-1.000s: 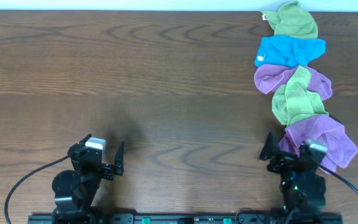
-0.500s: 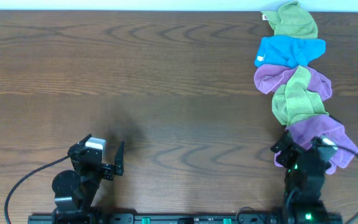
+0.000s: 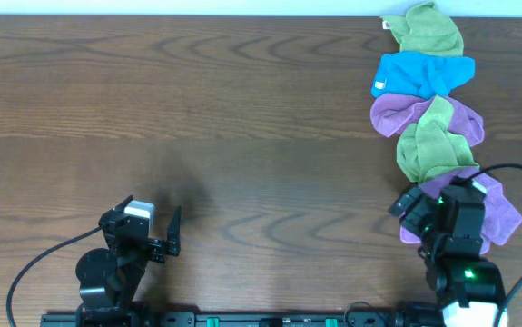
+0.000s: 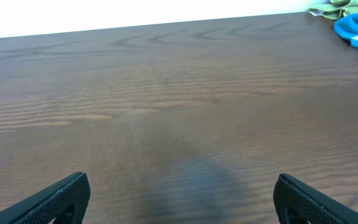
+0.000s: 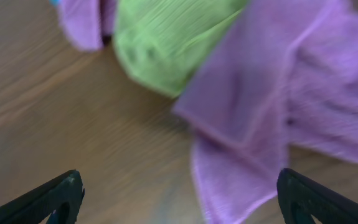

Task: Fold the cloth
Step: 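Reach the right gripper to the bottom purple cloth and grasp its corner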

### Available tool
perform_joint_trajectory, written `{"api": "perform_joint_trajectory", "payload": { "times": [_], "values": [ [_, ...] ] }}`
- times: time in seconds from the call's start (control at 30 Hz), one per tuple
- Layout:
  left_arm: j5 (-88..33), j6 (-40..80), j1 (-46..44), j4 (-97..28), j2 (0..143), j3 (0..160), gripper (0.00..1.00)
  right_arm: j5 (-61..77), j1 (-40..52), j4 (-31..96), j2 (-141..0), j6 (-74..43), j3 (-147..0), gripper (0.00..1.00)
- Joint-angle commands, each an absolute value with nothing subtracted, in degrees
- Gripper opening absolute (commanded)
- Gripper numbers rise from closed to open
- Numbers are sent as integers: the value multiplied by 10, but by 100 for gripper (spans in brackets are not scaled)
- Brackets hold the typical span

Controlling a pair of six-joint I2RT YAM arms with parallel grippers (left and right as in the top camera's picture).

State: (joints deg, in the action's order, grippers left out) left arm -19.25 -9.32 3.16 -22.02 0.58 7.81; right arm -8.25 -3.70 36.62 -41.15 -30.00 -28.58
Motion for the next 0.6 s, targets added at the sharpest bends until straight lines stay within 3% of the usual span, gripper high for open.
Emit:
{"api": "perform_joint_trajectory", "payload": {
  "times": [0.0,0.23,0.57],
  "values": [
    [-190,-103,29,-220,3,65,95,-22,-42,369,-410,-312,-293,99],
    [-190,-103,29,-220,3,65,95,-86,-64,380,-461,-329,-293,97],
    [-190,-103,29,-220,3,65,95,-56,-127,358,-583,-336,-298,94]
  ]
}}
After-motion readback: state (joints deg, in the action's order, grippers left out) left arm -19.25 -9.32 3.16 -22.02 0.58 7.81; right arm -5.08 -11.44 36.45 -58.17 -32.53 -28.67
